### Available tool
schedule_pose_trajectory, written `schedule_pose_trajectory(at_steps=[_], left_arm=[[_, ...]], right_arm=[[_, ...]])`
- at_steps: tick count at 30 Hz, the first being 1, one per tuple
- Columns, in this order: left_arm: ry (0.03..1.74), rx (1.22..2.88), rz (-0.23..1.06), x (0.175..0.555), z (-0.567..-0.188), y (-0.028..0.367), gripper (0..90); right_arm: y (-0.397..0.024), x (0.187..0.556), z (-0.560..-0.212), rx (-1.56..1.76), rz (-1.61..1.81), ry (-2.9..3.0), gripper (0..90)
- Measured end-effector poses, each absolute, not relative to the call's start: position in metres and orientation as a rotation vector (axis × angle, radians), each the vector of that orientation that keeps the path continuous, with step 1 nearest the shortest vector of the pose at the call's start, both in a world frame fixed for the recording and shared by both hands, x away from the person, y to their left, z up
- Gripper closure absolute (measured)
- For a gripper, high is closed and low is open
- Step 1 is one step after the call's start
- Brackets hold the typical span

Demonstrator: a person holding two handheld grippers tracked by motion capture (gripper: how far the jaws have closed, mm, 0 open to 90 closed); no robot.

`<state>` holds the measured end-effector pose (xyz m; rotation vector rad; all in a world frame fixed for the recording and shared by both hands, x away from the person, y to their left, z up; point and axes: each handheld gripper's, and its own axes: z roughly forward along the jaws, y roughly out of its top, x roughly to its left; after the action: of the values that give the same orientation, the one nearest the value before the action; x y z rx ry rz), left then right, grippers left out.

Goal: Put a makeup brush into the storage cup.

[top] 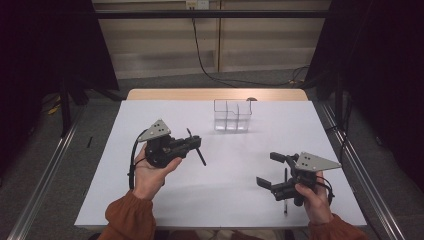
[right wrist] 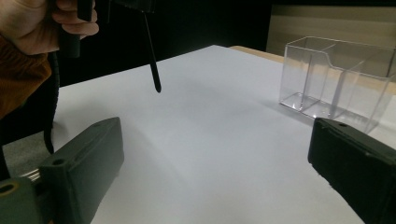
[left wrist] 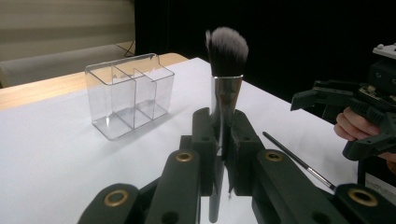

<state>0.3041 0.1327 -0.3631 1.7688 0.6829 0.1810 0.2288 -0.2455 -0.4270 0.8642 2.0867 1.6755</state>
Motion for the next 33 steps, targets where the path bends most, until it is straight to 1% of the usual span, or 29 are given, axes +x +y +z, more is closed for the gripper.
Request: schedule_pose_trajectory(at_steps=[12,33], left_arm=[[0.692,1.771,0.215,0.317,-0.357,0.133,83.7],[0.694,1.752,0.251,0.346,-0.347,0.116,83.7]], right_arm=[[-0.256,0.219,-0.429,0.886,1.639,2.063,1.0],[-0.260,0.213,-0.433,0.903,1.617,2.059,0.0]])
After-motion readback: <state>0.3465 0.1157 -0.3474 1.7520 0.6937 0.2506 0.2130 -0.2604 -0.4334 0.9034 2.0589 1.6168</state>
